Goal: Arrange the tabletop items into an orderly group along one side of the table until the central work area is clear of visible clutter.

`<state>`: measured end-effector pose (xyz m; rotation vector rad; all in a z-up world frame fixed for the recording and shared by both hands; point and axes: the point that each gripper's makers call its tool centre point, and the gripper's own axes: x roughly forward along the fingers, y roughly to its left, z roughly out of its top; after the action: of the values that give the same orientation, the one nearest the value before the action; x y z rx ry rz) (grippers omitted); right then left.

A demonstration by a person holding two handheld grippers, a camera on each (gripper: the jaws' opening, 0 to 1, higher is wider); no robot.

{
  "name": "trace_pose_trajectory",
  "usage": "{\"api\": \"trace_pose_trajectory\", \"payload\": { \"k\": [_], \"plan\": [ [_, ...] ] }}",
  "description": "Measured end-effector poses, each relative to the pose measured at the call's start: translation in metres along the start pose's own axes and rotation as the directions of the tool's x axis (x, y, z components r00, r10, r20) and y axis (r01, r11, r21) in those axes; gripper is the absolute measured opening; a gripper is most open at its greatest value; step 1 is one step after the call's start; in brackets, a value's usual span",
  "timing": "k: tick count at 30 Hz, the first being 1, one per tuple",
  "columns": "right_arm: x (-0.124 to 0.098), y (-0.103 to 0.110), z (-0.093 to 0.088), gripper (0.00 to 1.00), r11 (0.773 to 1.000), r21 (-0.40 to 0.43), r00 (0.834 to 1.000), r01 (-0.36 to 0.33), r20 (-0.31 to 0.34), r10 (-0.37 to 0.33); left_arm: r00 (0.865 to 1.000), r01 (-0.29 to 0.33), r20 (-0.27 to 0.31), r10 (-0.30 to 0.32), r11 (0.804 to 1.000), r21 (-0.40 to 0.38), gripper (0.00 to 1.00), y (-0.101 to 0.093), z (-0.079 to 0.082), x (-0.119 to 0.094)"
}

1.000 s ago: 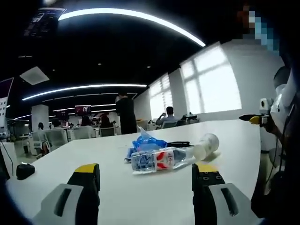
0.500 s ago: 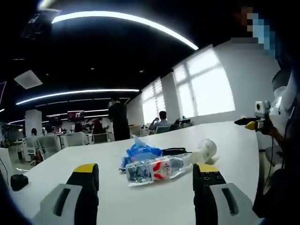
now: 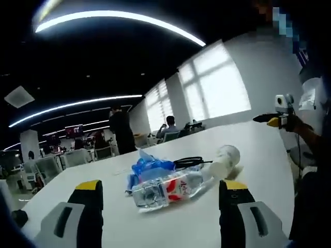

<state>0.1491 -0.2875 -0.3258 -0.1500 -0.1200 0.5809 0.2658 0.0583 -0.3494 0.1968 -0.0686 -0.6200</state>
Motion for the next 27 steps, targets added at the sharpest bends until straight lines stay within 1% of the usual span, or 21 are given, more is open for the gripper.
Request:
{"api": "trace_pose_trajectory", "payload": {
  "k": [2, 3, 5, 7, 9, 10, 14, 17, 22, 24, 26, 27],
  "plan": [
    [0.001, -0.005, 0.004, 0.45, 1.000, 0.008, 1.000, 0.005, 0.019, -0.005, 1.000, 0.000, -0.008, 0.000, 1.000, -0.026, 0.92, 0.003, 0.000, 0.005],
    [0.002, -0.007, 0.007, 0.45, 1.000, 0.012, 0.999, 0.009, 0.032, -0.009, 1.000, 0.008, -0.026, -0.009, 0.999, -0.034, 0.92, 0.002, -0.002, 0.007],
    [0.003, -0.011, 0.008, 0.45, 1.000, 0.016, 0.999, 0.010, 0.037, -0.010, 0.998, 0.022, -0.058, -0.025, 0.998, -0.053, 0.92, 0.001, -0.006, 0.010],
    [0.007, -0.015, 0.007, 0.46, 1.000, 0.018, 1.000, 0.007, 0.013, -0.008, 0.998, 0.040, -0.051, -0.043, 0.998, -0.049, 0.92, -0.001, -0.005, 0.014],
    [0.011, -0.018, 0.006, 0.49, 1.000, 0.020, 1.000, 0.005, -0.011, -0.005, 0.997, 0.058, -0.043, -0.060, 0.997, -0.045, 0.91, -0.003, -0.004, 0.018],
    [0.013, -0.020, 0.006, 0.50, 1.000, 0.017, 1.000, 0.003, -0.013, -0.003, 0.997, 0.067, -0.040, -0.069, 0.997, -0.034, 0.90, -0.005, -0.003, 0.020],
    [0.020, -0.022, 0.008, 0.49, 1.000, 0.027, 1.000, -0.007, -0.005, 0.007, 0.996, 0.080, -0.037, -0.080, 0.997, -0.010, 0.88, -0.006, 0.000, 0.025],
    [0.027, -0.025, 0.012, 0.49, 0.999, 0.037, 1.000, -0.007, 0.010, 0.006, 0.996, 0.083, -0.024, -0.083, 0.996, -0.018, 0.87, -0.004, 0.004, 0.030],
    [0.040, -0.027, 0.020, 0.48, 0.998, 0.059, 0.999, -0.032, 0.032, 0.030, 0.995, 0.091, -0.032, -0.091, 0.996, -0.002, 0.86, 0.000, 0.009, 0.040],
    [0.049, -0.026, 0.024, 0.47, 0.998, 0.043, 0.999, -0.048, 0.025, 0.047, 0.995, 0.096, -0.032, -0.096, 0.995, 0.005, 0.85, 0.001, 0.010, 0.042],
    [0.056, -0.026, 0.027, 0.47, 0.998, -0.002, 0.998, -0.060, 0.007, 0.060, 0.994, 0.103, -0.028, -0.103, 0.994, 0.022, 0.84, 0.001, 0.013, 0.047],
    [0.061, -0.026, 0.031, 0.46, 0.998, -0.015, 0.998, -0.067, 0.008, 0.067, 0.994, 0.111, -0.026, -0.110, 0.993, 0.036, 0.81, 0.000, 0.014, 0.049]
  ]
}}
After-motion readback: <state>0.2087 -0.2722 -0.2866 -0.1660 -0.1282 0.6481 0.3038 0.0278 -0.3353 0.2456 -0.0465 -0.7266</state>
